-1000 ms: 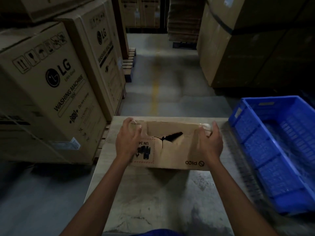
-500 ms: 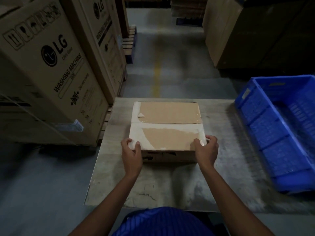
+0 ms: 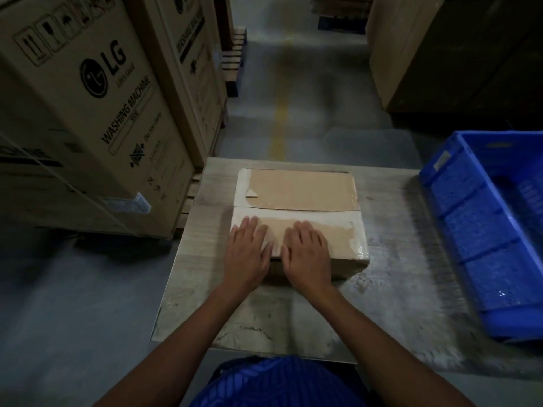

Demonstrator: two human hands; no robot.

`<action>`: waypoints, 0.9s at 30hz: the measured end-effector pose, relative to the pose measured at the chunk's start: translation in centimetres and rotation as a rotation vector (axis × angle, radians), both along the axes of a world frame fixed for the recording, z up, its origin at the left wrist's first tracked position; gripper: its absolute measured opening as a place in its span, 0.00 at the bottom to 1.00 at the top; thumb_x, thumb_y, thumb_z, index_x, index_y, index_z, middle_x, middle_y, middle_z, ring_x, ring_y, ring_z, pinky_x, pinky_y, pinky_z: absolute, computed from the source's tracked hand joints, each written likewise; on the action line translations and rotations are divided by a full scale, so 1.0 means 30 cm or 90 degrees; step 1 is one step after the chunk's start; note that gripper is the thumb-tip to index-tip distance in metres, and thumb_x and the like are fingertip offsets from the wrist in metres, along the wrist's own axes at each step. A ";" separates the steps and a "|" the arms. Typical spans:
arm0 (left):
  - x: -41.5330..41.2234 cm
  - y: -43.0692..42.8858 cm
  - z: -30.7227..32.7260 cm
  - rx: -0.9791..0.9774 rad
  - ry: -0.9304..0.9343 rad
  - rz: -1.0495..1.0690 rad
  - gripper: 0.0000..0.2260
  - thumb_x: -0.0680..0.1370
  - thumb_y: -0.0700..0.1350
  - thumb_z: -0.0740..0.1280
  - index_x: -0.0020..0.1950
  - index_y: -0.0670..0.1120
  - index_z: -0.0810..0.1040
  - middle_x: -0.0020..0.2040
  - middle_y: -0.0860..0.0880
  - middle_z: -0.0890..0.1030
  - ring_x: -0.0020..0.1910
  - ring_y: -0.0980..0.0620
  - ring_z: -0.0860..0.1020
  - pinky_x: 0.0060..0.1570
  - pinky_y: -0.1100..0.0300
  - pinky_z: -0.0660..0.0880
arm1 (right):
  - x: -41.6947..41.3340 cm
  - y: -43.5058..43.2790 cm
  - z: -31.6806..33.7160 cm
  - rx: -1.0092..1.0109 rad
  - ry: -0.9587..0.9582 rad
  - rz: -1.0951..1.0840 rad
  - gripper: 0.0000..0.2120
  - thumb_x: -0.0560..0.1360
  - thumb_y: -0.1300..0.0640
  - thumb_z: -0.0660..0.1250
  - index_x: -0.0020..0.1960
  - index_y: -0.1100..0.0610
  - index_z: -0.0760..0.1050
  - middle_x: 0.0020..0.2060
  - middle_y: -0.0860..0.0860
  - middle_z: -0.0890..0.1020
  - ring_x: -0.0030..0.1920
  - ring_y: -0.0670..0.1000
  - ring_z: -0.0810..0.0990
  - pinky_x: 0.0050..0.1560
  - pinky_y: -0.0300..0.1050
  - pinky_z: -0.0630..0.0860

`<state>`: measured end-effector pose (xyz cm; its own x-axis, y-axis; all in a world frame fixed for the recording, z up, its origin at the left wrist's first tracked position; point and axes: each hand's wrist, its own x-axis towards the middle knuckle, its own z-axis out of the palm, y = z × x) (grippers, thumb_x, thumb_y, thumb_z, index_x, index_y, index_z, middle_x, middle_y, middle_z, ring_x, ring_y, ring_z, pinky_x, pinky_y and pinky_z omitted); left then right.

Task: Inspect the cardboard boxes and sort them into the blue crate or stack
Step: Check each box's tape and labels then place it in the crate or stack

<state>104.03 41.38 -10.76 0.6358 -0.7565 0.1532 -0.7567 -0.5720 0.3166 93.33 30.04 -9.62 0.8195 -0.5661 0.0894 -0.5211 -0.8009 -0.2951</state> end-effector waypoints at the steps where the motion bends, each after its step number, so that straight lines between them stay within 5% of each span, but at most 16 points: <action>1: 0.006 -0.002 0.004 0.008 0.000 0.002 0.23 0.82 0.54 0.53 0.67 0.43 0.77 0.71 0.40 0.74 0.73 0.40 0.69 0.72 0.42 0.64 | 0.001 -0.003 0.004 -0.011 0.015 0.002 0.22 0.80 0.49 0.57 0.68 0.58 0.75 0.69 0.58 0.76 0.72 0.59 0.71 0.73 0.56 0.67; 5: 0.047 -0.028 0.066 0.015 -0.013 -0.023 0.20 0.79 0.53 0.55 0.61 0.43 0.79 0.60 0.40 0.78 0.62 0.39 0.75 0.63 0.46 0.71 | 0.022 -0.035 0.060 -0.011 0.076 0.038 0.23 0.80 0.46 0.56 0.71 0.56 0.69 0.70 0.57 0.71 0.72 0.59 0.69 0.72 0.54 0.65; 9: 0.036 -0.049 0.059 0.109 0.018 -0.039 0.29 0.81 0.57 0.44 0.79 0.48 0.64 0.78 0.36 0.62 0.79 0.38 0.58 0.77 0.43 0.53 | 0.048 -0.001 0.053 0.047 0.165 0.049 0.31 0.83 0.42 0.45 0.83 0.53 0.47 0.82 0.58 0.47 0.81 0.59 0.44 0.79 0.62 0.44; 12: 0.051 -0.056 0.053 0.121 0.030 -0.032 0.30 0.80 0.57 0.45 0.77 0.46 0.68 0.76 0.36 0.65 0.77 0.38 0.61 0.76 0.42 0.57 | 0.045 -0.005 0.063 0.039 0.171 0.052 0.33 0.81 0.41 0.40 0.82 0.53 0.51 0.82 0.58 0.51 0.81 0.59 0.47 0.79 0.62 0.46; 16: 0.109 -0.089 0.097 0.030 0.016 -0.023 0.23 0.79 0.54 0.55 0.66 0.43 0.76 0.62 0.40 0.77 0.62 0.39 0.75 0.62 0.47 0.71 | 0.078 -0.077 0.104 0.029 0.140 0.070 0.28 0.81 0.42 0.52 0.78 0.53 0.60 0.79 0.58 0.60 0.79 0.59 0.57 0.76 0.61 0.56; 21: 0.110 -0.109 0.048 0.100 0.041 -0.079 0.32 0.80 0.60 0.44 0.76 0.46 0.69 0.78 0.40 0.64 0.79 0.42 0.59 0.77 0.45 0.50 | 0.096 -0.091 0.053 0.046 0.176 0.098 0.38 0.76 0.38 0.31 0.83 0.50 0.46 0.82 0.55 0.45 0.82 0.56 0.40 0.78 0.64 0.38; 27: 0.121 -0.136 0.061 0.062 0.023 -0.042 0.37 0.80 0.70 0.41 0.74 0.48 0.71 0.74 0.41 0.70 0.74 0.42 0.66 0.73 0.45 0.62 | 0.102 -0.126 0.075 0.065 0.168 0.102 0.34 0.79 0.39 0.41 0.82 0.50 0.50 0.82 0.54 0.49 0.82 0.56 0.45 0.78 0.63 0.44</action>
<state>107.66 37.30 -8.92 0.5875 -0.8073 0.0554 -0.7831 -0.5500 0.2902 96.38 26.27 -7.38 0.8860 -0.4233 -0.1890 -0.4603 -0.8520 -0.2494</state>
